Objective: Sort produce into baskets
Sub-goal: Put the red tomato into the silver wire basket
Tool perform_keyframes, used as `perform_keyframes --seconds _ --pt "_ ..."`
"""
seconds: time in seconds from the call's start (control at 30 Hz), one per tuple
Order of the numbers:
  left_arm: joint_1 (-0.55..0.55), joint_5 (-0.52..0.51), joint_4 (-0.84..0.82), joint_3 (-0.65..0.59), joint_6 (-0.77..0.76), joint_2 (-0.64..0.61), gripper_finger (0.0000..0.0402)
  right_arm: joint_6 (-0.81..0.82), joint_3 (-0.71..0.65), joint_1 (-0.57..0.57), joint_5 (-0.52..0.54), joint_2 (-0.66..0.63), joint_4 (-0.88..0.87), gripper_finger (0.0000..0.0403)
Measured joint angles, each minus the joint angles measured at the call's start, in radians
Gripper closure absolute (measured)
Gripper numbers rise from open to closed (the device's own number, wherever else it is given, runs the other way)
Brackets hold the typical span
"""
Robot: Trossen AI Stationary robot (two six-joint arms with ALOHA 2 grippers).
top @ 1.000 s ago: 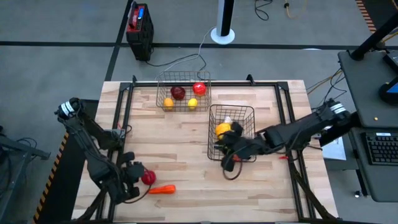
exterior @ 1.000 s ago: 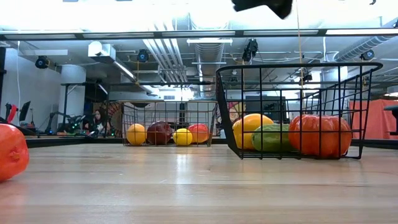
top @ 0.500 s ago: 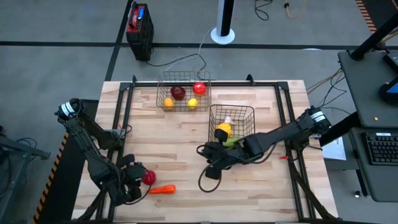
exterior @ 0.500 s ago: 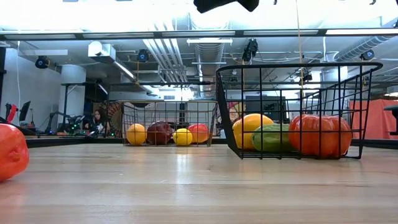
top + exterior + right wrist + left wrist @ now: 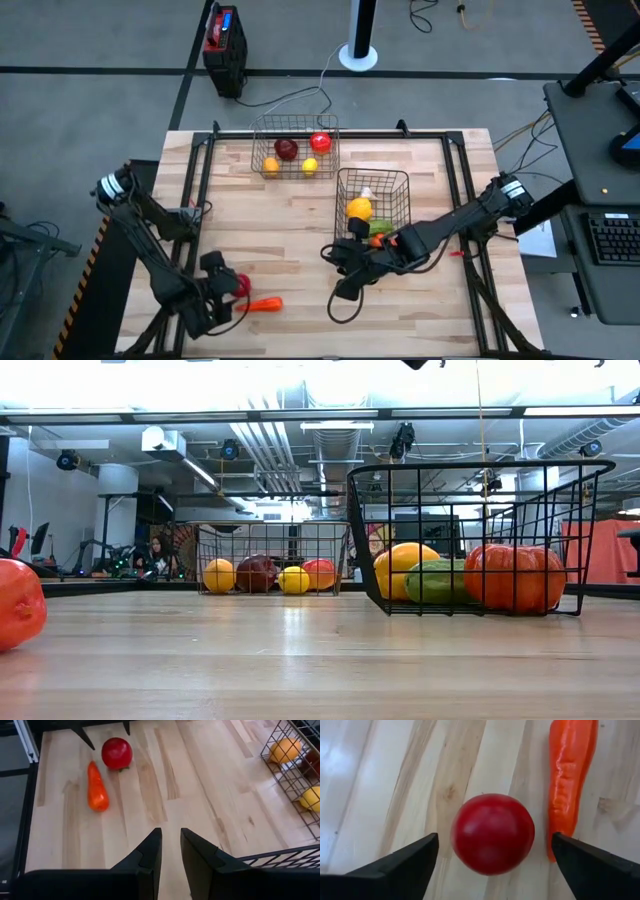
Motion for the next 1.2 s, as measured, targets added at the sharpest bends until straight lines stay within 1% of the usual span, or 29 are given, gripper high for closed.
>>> perform_keyframes --seconds 0.13,0.27,0.63,0.77,0.93,1.0,1.2 --pt "0.000 -0.001 0.007 0.000 0.003 0.021 0.0023 0.005 -0.005 0.003 0.001 0.000 -0.001 0.0339" --pt "0.000 -0.025 0.025 0.000 0.002 0.047 0.0022 0.016 -0.011 0.003 0.002 0.000 -0.001 0.0339" --pt "0.000 -0.026 0.049 -0.001 -0.010 0.152 0.0023 0.015 -0.013 0.003 0.003 -0.001 -0.001 0.0339" --pt "0.002 -0.026 0.048 -0.001 -0.026 0.181 0.0041 0.014 -0.013 0.003 0.004 -0.001 -0.001 0.0339" --pt "0.002 -0.039 0.046 -0.001 -0.029 0.197 0.0090 0.013 -0.013 0.003 0.004 -0.001 0.000 0.0339" --pt "0.002 -0.039 0.046 0.000 -0.029 0.196 0.0103 0.014 -0.013 0.003 0.004 -0.001 0.000 0.0339" --pt "0.002 -0.034 0.042 0.000 -0.032 0.190 0.0104 0.013 -0.013 0.003 0.004 -0.001 -0.002 0.0339"
